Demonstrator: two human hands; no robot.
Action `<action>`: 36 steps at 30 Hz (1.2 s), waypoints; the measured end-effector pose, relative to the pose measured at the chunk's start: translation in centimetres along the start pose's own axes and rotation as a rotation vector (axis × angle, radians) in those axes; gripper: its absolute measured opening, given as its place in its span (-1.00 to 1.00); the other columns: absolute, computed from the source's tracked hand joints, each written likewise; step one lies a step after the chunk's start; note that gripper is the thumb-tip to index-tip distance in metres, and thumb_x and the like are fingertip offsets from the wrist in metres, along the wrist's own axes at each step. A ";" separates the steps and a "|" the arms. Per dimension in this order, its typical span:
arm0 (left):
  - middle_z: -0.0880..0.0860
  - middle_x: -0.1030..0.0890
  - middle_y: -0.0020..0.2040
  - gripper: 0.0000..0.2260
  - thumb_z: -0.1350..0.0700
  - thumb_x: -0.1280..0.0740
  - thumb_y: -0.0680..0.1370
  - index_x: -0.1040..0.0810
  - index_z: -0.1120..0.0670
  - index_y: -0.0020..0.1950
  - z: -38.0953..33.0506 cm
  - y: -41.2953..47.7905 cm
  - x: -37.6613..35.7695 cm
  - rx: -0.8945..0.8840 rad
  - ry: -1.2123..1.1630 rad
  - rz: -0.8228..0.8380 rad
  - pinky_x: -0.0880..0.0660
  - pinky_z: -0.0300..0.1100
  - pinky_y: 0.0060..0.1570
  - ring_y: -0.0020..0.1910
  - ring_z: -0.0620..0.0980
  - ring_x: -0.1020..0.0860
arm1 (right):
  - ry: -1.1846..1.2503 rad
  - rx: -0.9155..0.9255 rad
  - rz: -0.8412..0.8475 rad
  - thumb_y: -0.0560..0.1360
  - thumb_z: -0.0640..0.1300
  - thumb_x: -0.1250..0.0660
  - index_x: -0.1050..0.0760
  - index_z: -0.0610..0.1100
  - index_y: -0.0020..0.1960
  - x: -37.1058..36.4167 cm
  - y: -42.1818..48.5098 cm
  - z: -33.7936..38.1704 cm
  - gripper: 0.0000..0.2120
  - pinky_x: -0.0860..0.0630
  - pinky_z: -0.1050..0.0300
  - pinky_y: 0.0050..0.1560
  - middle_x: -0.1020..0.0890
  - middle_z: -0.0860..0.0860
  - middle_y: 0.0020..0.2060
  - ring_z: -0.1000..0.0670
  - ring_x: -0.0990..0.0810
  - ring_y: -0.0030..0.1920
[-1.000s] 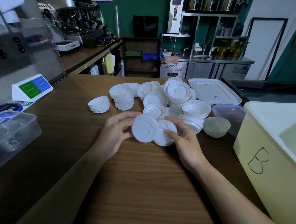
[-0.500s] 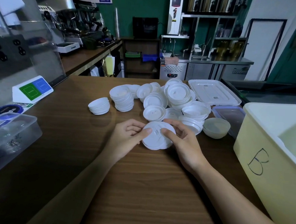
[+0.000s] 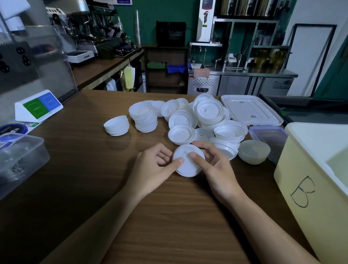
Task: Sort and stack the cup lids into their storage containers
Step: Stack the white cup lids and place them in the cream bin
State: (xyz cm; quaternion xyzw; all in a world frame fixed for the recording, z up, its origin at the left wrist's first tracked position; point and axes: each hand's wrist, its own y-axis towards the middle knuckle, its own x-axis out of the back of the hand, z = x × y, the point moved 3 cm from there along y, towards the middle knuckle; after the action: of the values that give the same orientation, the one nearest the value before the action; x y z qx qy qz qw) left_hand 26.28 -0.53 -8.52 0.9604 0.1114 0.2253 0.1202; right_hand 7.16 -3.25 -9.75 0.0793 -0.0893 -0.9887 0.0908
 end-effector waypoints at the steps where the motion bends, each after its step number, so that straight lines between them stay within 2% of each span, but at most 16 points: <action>1: -0.12 -0.70 -0.18 -0.79 -0.07 -0.60 0.45 -0.64 -0.05 -0.07 0.1 0.1 0.2 -0.009 0.029 -0.007 -0.64 -0.22 -0.10 -0.15 -0.15 -0.70 | 0.011 -0.003 0.007 0.59 -0.25 -0.47 -0.58 -0.11 0.34 0.0 0.0 0.0 -0.66 -0.55 0.00 0.36 -0.73 -0.12 0.18 -0.06 -0.69 0.25; 3: -0.11 -0.72 -0.11 -0.81 -0.05 -0.59 0.47 -0.66 -0.05 -0.01 0.4 0.6 0.2 0.017 -0.093 0.053 -0.64 -0.16 -0.01 -0.07 -0.13 -0.70 | 0.023 -0.006 0.030 0.59 -0.29 -0.45 -0.55 -0.13 0.37 -0.1 0.0 0.0 -0.63 -0.57 0.03 0.34 -0.72 -0.16 0.19 -0.07 -0.69 0.24; 5: -0.02 -0.73 -0.10 -0.80 0.01 -0.58 0.50 -0.68 -0.02 0.08 0.6 0.9 0.1 0.037 -0.204 0.138 -0.63 -0.12 0.00 -0.09 -0.09 -0.71 | 0.019 -0.007 0.054 0.59 -0.32 -0.44 -0.54 -0.16 0.37 -0.2 -0.1 0.0 -0.64 -0.61 0.06 0.29 -0.74 -0.17 0.16 -0.09 -0.70 0.21; 7: -0.03 -0.73 -0.08 -0.79 0.00 -0.55 0.53 -0.69 -0.05 0.13 0.9 1.2 0.5 -0.010 -0.135 0.155 -0.60 -0.19 0.02 -0.06 -0.11 -0.70 | 0.004 -0.007 0.050 0.59 -0.31 -0.45 -0.55 -0.18 0.36 -0.1 -0.1 -0.1 -0.65 -0.61 0.05 0.29 -0.74 -0.16 0.16 -0.11 -0.70 0.22; 10: -0.10 -0.69 0.02 -0.80 0.00 -0.48 0.57 -0.68 -0.02 0.17 1.8 2.3 2.5 -0.185 0.139 -0.040 -0.58 -0.22 0.07 0.02 -0.17 -0.64 | 0.002 -0.017 0.026 0.57 -0.27 -0.48 -0.58 -0.18 0.33 -0.1 0.2 -0.2 -0.67 -0.57 0.00 0.33 -0.74 -0.15 0.16 -0.13 -0.69 0.24; 12: -0.03 -0.64 0.10 -0.79 0.10 -0.46 0.58 -0.66 0.06 0.21 3.0 3.4 4.1 -0.266 0.291 -0.192 -0.56 -0.09 0.16 0.08 -0.09 -0.61 | 0.010 -0.034 0.030 0.57 -0.26 -0.48 -0.59 -0.17 0.31 -0.1 0.2 -0.3 -0.68 -0.57 -0.01 0.33 -0.74 -0.16 0.15 -0.11 -0.70 0.23; 15: 0.10 -0.59 0.21 -0.73 0.22 -0.43 0.57 -0.62 0.13 0.27 4.6 5.0 5.6 -0.265 0.415 -0.315 -0.49 -0.01 0.27 0.20 0.09 -0.57 | 0.018 -0.043 0.029 0.58 -0.27 -0.48 -0.59 -0.17 0.30 -0.2 0.2 -0.5 -0.69 -0.58 0.05 0.29 -0.75 -0.15 0.14 -0.09 -0.70 0.21; 18: 0.16 -0.54 0.30 -0.65 0.27 -0.39 0.54 -0.56 0.18 0.34 5.6 6.3 6.9 -0.244 0.503 -0.407 -0.45 0.00 0.27 0.29 0.15 -0.50 | 0.020 -0.044 0.037 0.58 -0.26 -0.47 -0.60 -0.17 0.30 -0.2 0.2 -0.4 -0.70 -0.59 0.05 0.30 -0.75 -0.14 0.14 -0.11 -0.70 0.22; 20: 0.18 -0.50 0.40 -0.56 0.28 -0.38 0.53 -0.50 0.18 0.42 6.3 7.5 7.6 -0.193 0.570 -0.404 -0.42 0.12 0.33 0.39 0.21 -0.44 | 0.032 -0.047 0.038 0.58 -0.26 -0.47 -0.60 -0.17 0.29 -0.2 0.2 -0.5 -0.71 -0.59 0.06 0.30 -0.75 -0.13 0.13 -0.08 -0.71 0.20; 22: 0.21 -0.46 0.46 -0.52 0.26 -0.37 0.55 -0.45 0.17 0.48 6.9 8.6 7.8 -0.140 0.642 -0.360 -0.37 0.16 0.37 0.45 0.24 -0.39 | 0.038 -0.052 0.033 0.57 -0.25 -0.47 -0.60 -0.16 0.29 -0.1 0.2 -0.6 -0.71 -0.58 0.07 0.29 -0.76 -0.12 0.13 -0.07 -0.71 0.19; 24: 0.25 -0.51 0.41 -0.54 0.25 -0.36 0.57 -0.46 0.20 0.48 7.2 9.4 7.6 -0.142 0.699 -0.321 -0.40 0.18 0.36 0.41 0.28 -0.45 | 0.038 -0.048 0.030 0.57 -0.23 -0.48 -0.60 -0.17 0.30 0.0 0.3 -0.6 -0.69 -0.58 0.07 0.28 -0.76 -0.11 0.13 -0.08 -0.71 0.21; 30: 0.22 -0.60 0.29 -0.72 0.24 -0.31 0.63 -0.60 0.19 0.34 6.4 8.9 7.6 -0.092 0.755 -0.339 -0.51 0.16 0.07 0.21 0.30 -0.57 | 0.053 -0.036 0.028 0.41 -0.05 -0.53 -0.60 -0.16 0.30 0.0 0.3 -0.6 -0.51 -0.59 0.01 0.30 -0.76 -0.12 0.13 -0.11 -0.71 0.21; 33: 0.18 -0.64 0.22 -0.76 0.22 -0.33 0.62 -0.66 0.17 0.26 5.6 7.4 6.9 -0.131 0.746 -0.316 -0.52 0.10 0.00 0.13 0.28 -0.61 | 0.054 -0.039 0.027 0.43 -0.06 -0.54 -0.61 -0.15 0.29 0.0 0.3 -0.6 -0.54 -0.58 -0.01 0.30 -0.76 -0.11 0.12 -0.11 -0.72 0.20; 36: 0.14 -0.69 0.11 -0.79 0.24 -0.38 0.57 -0.70 0.16 0.18 4.5 5.4 5.8 -0.221 0.685 -0.287 -0.57 0.05 -0.06 0.03 0.21 -0.65 | 0.045 -0.041 0.002 0.53 -0.17 -0.51 -0.61 -0.15 0.30 0.1 0.4 -0.7 -0.65 -0.58 -0.04 0.31 -0.76 -0.11 0.12 -0.13 -0.71 0.20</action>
State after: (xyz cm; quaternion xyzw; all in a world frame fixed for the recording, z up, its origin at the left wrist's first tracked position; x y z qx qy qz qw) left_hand 34.28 -4.90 -8.50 0.7855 0.2532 0.5245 0.2093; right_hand 7.30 -3.80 -10.35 0.0997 -0.0669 -0.9882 0.0955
